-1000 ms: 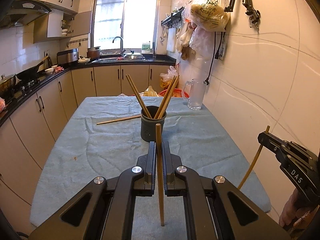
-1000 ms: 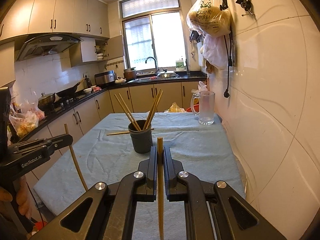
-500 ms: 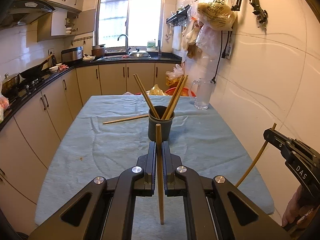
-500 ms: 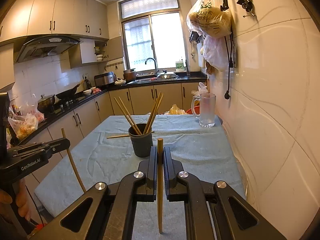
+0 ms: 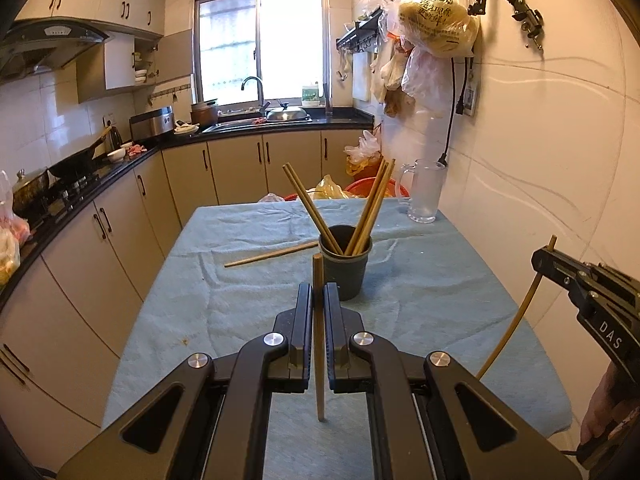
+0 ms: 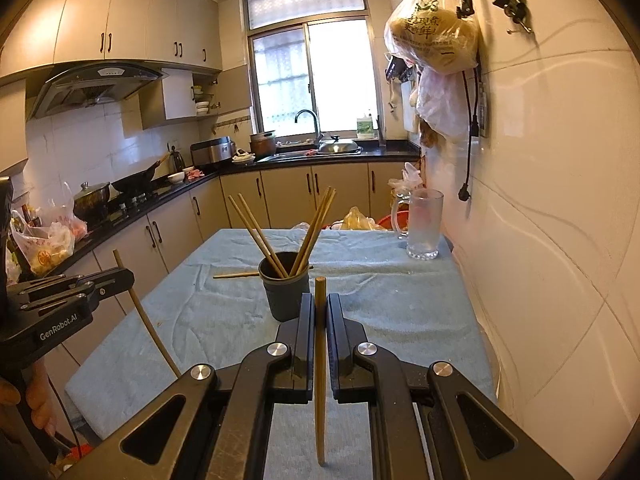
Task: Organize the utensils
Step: 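Lift the chopstick upright with the left gripper toward the black holder, then lower the chopstick into the black holder and open the left gripper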
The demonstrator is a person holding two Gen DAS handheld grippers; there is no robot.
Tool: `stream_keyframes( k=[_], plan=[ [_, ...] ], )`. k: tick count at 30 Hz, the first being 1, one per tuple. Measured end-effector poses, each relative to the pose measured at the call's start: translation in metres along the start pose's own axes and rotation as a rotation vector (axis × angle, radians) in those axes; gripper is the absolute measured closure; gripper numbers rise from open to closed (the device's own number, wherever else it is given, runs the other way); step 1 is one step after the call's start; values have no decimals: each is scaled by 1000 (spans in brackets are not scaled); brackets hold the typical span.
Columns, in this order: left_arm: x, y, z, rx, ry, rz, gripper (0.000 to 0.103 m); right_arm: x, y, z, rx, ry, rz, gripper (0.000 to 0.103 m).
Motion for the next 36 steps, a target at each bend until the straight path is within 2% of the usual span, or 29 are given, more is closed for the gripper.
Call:
stream_keyframes(
  k=[13,21,36],
  plan=[
    [-20,-17,-2,-69,-17,-10,98,-27,-37,-15,61,-18,19,97],
    [-31,-26,-4,-113,-22,-15,98,-48,-52,-13,38,-40,11,97],
    [-56,-35,-18,-78,-7,-78,98,-73,-62,-14,35,-58,-3,97]
  ],
)
Point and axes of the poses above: each gripper's, at about its wrist camera, not at the fingertips, and x roughly against the way its jaws point, z to its right, y to its underside, the point moved 5 cm from there along -x, roughly the way its jaws point, and after that the axes turned 15 degrees about x, right-handed, at the moved point
